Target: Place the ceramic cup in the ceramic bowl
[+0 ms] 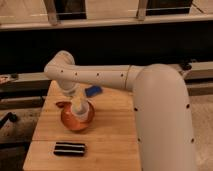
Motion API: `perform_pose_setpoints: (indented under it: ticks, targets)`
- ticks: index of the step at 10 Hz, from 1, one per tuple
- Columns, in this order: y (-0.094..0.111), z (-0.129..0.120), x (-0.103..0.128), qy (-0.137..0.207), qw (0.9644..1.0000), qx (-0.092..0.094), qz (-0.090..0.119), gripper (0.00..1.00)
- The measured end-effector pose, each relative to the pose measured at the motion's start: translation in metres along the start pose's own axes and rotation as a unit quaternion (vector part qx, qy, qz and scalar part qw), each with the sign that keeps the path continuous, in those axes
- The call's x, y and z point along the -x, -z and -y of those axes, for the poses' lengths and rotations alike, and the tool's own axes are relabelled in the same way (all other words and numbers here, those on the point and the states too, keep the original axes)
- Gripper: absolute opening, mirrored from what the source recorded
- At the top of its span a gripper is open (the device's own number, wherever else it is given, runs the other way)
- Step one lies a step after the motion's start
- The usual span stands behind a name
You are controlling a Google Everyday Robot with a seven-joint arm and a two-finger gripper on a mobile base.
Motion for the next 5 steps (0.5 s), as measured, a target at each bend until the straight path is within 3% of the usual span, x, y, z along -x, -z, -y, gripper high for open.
perform_pose_setpoints:
  ticks: [5]
  targets:
    - [0.0035,0.0021,0.0004,0.006,1.0,0.0,0.001,0.8]
